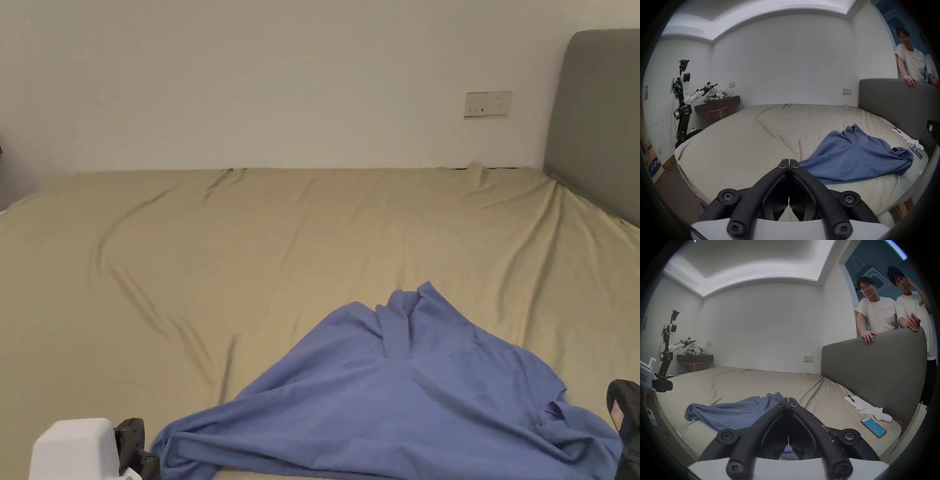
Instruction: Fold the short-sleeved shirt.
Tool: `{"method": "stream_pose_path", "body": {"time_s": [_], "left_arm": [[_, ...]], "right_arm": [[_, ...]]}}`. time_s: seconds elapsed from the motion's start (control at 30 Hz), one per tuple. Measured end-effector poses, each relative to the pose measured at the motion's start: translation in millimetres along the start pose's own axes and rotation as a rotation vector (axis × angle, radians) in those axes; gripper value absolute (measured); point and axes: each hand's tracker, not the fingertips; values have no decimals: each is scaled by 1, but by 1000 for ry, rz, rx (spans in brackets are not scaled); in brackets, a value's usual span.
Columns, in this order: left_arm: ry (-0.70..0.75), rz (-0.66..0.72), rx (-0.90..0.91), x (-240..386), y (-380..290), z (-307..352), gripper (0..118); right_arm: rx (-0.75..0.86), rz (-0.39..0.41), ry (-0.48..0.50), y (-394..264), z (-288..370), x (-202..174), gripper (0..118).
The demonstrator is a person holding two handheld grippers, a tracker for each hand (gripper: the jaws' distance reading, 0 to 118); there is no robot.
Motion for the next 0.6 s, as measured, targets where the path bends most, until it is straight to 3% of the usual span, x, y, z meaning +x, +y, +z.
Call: {"method": "stream_pose_path", "body": {"time_s": [0.47, 0.5, 0.53, 0.6], "left_arm": [[-33, 44, -146, -4, -18, -67, 0], [-33, 65, -159, -3, -19, -73, 12], [-33, 80, -175, -4, -19, -81, 39], [-62, 80, -251, -8, -21, -100, 110]], "right_arm": [[-32, -24, 162, -3, -44, -41, 2], [-35, -36, 172, -3, -48, -44, 2], [-39, -41, 182, -3, -52, -46, 2], [-41, -41, 198, -2, -58, -52, 2]]}}
